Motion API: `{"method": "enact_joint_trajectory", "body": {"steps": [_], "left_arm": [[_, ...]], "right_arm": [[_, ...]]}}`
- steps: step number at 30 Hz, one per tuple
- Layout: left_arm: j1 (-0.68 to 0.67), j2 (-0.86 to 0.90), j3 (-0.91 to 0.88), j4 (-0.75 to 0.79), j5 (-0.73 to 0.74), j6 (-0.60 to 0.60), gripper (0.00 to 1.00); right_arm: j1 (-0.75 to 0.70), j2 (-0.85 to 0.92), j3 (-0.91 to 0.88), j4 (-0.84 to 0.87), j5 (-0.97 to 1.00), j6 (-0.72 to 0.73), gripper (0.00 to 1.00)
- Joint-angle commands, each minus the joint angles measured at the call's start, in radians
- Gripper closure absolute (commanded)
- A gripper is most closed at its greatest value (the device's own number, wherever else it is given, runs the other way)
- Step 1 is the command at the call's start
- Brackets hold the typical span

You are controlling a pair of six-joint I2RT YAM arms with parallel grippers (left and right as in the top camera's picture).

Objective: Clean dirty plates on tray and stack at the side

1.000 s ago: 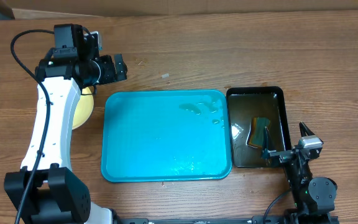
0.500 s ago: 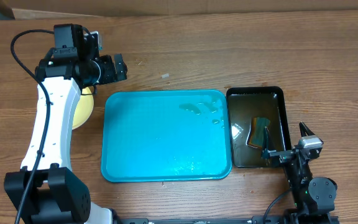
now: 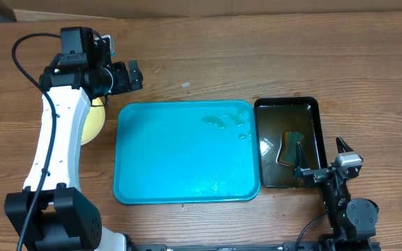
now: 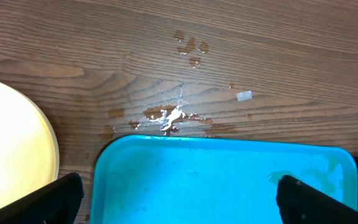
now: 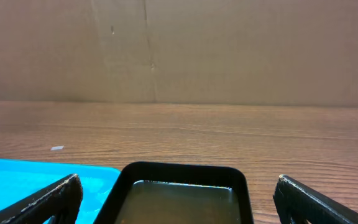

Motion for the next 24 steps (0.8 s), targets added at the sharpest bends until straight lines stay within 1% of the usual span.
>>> {"method": "enact_joint_trajectory", "body": {"steps": [1, 5, 17, 20, 24], "left_arm": [[-0.004, -0.025, 0.006, 0.002, -0.006, 0.008, 0.0], [-0.01, -0.116, 0.006, 0.001, -0.006, 0.008, 0.0], [-0.011, -0.534, 0.004, 0.001, -0.005, 0.008, 0.0], [-0.011, -0.615, -0.002, 0.001, -0.005, 0.008, 0.0], [-0.011, -0.722, -0.049, 0.002, -0.005, 0.008, 0.0]], "right_arm": [[-0.007, -0.011, -0.011, 0.004, -0.005, -0.006, 0.0], [-0.007, -0.011, -0.011, 0.004, -0.005, -0.006, 0.0], [-0.007, -0.011, -0.011, 0.004, -0.005, -0.006, 0.0], [-0.007, -0.011, -0.011, 0.004, -0.005, -0.006, 0.0], [-0.007, -0.011, -0.011, 0.004, -0.005, -0.006, 0.0]]}}
